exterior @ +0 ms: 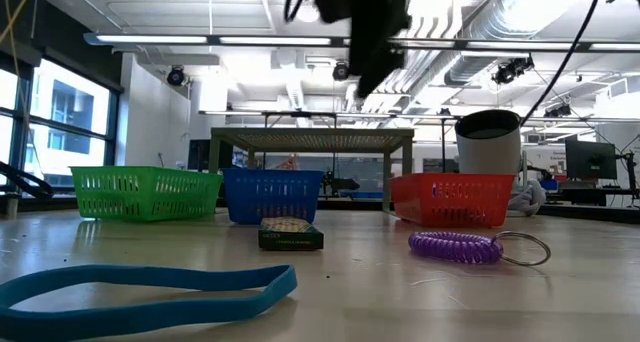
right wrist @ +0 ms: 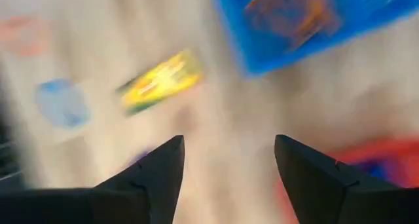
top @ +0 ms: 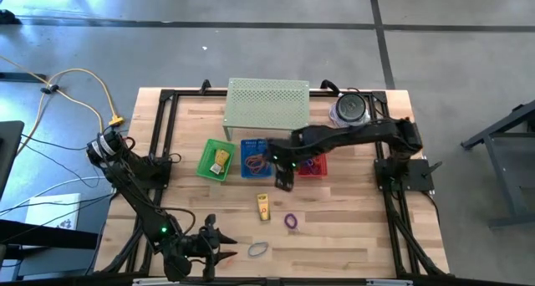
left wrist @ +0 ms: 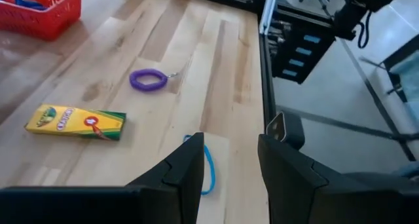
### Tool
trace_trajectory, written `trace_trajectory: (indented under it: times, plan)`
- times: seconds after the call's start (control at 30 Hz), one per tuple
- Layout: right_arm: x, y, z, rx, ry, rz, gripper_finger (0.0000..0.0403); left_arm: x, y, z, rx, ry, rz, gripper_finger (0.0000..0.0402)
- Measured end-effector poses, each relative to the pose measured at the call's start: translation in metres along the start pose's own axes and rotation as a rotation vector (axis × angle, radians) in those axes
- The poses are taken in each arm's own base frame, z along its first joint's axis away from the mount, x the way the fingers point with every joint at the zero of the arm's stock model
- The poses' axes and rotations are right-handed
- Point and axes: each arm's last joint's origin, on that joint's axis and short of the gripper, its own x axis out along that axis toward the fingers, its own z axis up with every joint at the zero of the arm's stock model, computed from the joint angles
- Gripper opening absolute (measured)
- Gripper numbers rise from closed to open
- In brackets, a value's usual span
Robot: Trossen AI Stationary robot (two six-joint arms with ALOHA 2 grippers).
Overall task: Pick & Place Office Desk Supplies
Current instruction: Put the purple spring keychain into the red bin
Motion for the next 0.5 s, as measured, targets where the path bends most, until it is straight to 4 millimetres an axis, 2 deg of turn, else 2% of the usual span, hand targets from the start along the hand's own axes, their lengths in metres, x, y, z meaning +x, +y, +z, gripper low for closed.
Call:
trace_trajectory:
  times: [0.07,0.23,0.37,0.5]
  plan:
    - [-0.009,0.013,-0.013,0.066,0.083,0.069,0.0225,0.000,0.000,0.000,0.025,0.003,0.001,0.0140]
    - [-0.008,0.049,-0.041,0.086,0.184,0.075,0.0220,0.000,0.001,-0.001,0.084,0.009,0.001,0.0140]
    - [-0.001,0.073,-0.059,0.034,0.139,-0.039,0.0219,0.000,0.000,-0.002,0.113,0.045,-0.030,0.0140]
    - [0.013,0.085,-0.084,0.070,0.089,-0.200,0.0219,0.000,-0.002,-0.004,0.128,0.113,-0.097,0.0140]
